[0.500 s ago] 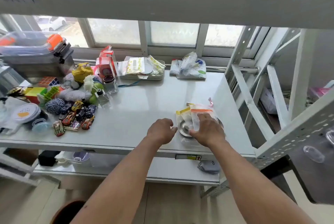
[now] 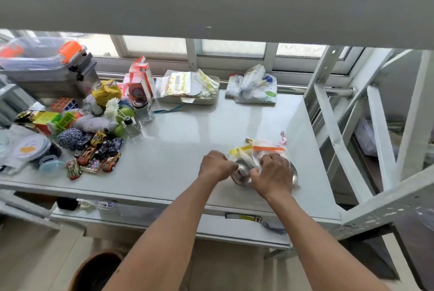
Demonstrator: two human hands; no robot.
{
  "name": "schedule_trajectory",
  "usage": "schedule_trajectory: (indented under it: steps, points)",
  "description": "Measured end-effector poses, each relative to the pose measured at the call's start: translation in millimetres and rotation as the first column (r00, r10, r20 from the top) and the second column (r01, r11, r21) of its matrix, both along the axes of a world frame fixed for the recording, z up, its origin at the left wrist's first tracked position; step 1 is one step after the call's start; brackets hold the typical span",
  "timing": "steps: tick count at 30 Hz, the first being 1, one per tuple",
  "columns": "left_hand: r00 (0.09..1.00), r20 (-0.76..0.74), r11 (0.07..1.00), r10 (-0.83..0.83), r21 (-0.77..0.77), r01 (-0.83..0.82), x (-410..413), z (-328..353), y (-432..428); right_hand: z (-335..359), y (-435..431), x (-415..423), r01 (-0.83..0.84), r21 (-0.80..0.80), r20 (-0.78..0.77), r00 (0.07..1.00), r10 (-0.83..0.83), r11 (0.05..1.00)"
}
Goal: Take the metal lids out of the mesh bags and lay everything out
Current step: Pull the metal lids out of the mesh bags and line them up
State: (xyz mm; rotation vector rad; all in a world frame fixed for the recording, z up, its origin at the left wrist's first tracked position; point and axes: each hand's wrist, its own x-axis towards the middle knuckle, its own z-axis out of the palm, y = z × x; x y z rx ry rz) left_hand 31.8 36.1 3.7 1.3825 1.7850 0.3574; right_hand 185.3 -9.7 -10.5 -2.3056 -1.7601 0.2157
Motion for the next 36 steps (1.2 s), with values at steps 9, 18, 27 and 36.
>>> schedule_trajectory:
  steps: [9,18,27,36]
  points:
    - [0.891,0.343,0.953,0.299,-0.067,-0.294,-73,5,59,-4,8,-5,0.107,0.016,-0.036,0.994,-0.106,0.994]
    - [0.840,0.286,0.882,0.462,-0.050,-0.468,-62,-16,95,-2,12,6,0.080,0.025,-0.085,0.993,-0.077,0.996]
    - [0.779,0.219,0.798,0.587,0.007,-0.603,-50,-16,100,-3,13,25,0.055,0.029,-0.122,0.991,-0.051,0.998]
    - [0.990,0.021,0.912,0.139,0.387,-0.136,-28,-6,66,4,26,52,0.337,0.115,-0.436,0.862,-0.257,0.934]
